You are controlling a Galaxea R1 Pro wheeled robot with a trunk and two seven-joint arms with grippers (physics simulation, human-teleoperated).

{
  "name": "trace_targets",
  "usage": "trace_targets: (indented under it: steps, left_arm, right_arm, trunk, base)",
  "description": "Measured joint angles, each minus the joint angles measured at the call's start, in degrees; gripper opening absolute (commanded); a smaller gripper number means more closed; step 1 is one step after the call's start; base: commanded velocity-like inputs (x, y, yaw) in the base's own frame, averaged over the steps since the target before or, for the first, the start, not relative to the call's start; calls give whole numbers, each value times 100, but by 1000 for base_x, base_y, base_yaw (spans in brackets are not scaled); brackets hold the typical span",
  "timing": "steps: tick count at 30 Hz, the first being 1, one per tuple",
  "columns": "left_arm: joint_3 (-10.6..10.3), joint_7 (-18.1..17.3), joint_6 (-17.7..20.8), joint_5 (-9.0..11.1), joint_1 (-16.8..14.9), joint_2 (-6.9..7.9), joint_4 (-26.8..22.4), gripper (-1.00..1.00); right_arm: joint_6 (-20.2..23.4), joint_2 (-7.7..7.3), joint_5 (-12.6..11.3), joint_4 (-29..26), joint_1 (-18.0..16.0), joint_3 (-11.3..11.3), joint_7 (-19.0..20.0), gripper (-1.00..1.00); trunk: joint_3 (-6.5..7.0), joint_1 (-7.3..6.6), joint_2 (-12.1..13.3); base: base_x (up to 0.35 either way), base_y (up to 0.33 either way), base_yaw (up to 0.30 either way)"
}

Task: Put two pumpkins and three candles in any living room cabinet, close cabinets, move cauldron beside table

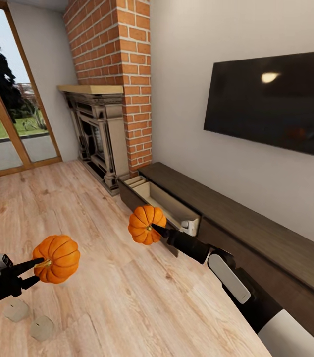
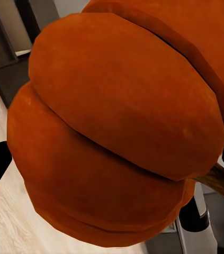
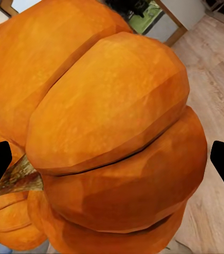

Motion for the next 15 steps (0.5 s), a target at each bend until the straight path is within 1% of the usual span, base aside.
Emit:
trace_targets:
  steps: [8, 10, 12, 15]
  left_arm:
    - [-4, -9, 3, -6, 0, -8, -68, -100]
    - [-10, -13, 3, -10, 1, -9, -75, -100]
    - [-65, -15, 6, -17, 1, -9, -78, -100]
    - [-146, -17, 2, -26, 0, -9, -93, -100]
  right_arm:
    - [0, 5, 2, 5, 0, 0, 0, -100]
    - [1, 4, 5, 1, 1, 30, 1, -100]
    - [1, 2, 15, 1, 1, 130, 5, -100]
    - [0, 1, 16, 6, 0, 170, 4, -100]
  trunk:
    - [213, -176, 321]
    - [266, -220, 401]
    - [319, -264, 482]
    - [399, -330, 602]
  base:
    - [0, 0, 109]
    - [0, 0, 109]
    - [0, 0, 109]
    - [0, 0, 109]
